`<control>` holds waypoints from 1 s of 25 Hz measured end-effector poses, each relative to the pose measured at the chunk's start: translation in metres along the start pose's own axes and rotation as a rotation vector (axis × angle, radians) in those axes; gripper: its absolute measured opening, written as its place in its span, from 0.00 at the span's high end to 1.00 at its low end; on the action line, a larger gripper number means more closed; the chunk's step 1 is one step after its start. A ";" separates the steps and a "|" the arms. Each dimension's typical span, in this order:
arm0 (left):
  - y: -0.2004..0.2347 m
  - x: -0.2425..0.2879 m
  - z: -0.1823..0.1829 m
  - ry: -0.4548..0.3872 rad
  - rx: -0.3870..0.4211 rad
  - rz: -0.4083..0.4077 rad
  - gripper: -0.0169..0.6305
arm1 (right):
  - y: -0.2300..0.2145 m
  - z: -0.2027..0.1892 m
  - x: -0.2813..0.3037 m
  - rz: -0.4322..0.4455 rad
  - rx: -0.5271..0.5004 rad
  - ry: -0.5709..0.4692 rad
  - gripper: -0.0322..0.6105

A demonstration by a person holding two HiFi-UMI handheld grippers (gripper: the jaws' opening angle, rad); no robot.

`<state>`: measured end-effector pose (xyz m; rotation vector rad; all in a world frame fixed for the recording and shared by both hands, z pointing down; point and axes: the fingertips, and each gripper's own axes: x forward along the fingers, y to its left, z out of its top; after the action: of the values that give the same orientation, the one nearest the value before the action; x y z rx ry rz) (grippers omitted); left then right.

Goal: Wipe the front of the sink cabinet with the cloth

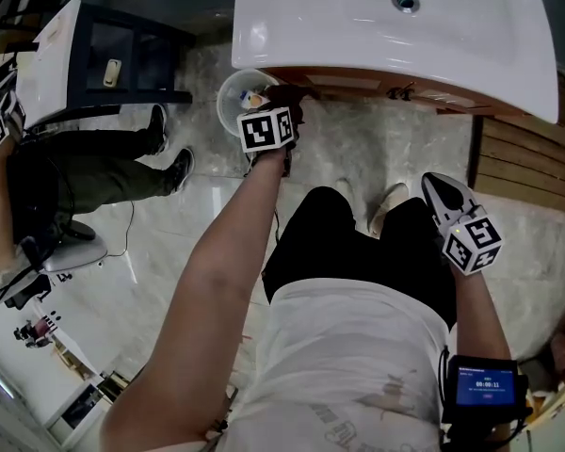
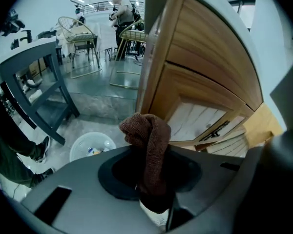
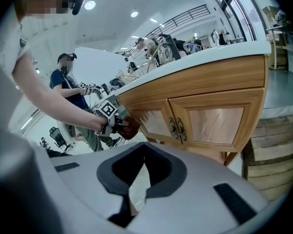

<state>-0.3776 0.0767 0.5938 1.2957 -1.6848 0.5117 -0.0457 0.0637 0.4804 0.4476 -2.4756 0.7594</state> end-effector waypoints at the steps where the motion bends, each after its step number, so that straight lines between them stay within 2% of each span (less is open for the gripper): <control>1: 0.005 -0.002 0.002 -0.006 -0.005 0.007 0.81 | 0.000 0.001 0.000 -0.003 0.001 0.001 0.93; 5: 0.020 -0.003 0.011 -0.023 -0.019 0.028 0.81 | 0.000 0.002 -0.001 -0.014 0.012 0.001 0.93; 10: 0.026 0.012 0.012 0.013 0.025 0.079 0.81 | -0.005 -0.001 -0.001 -0.014 0.017 0.010 0.93; 13: 0.017 0.018 0.010 0.009 0.005 0.054 0.81 | -0.008 -0.004 -0.005 -0.018 0.032 0.015 0.93; 16: 0.008 0.024 0.009 -0.010 -0.042 0.028 0.81 | -0.019 -0.003 -0.009 -0.032 0.102 -0.020 0.93; 19: -0.008 0.033 0.002 0.009 -0.012 0.006 0.81 | -0.031 -0.004 -0.015 -0.052 0.151 -0.048 0.93; 25: -0.055 0.043 0.000 0.020 0.064 -0.059 0.81 | -0.044 -0.003 -0.022 -0.063 0.156 -0.053 0.93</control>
<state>-0.3288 0.0346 0.6197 1.3777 -1.6201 0.5457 -0.0069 0.0343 0.4890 0.6066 -2.4484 0.9296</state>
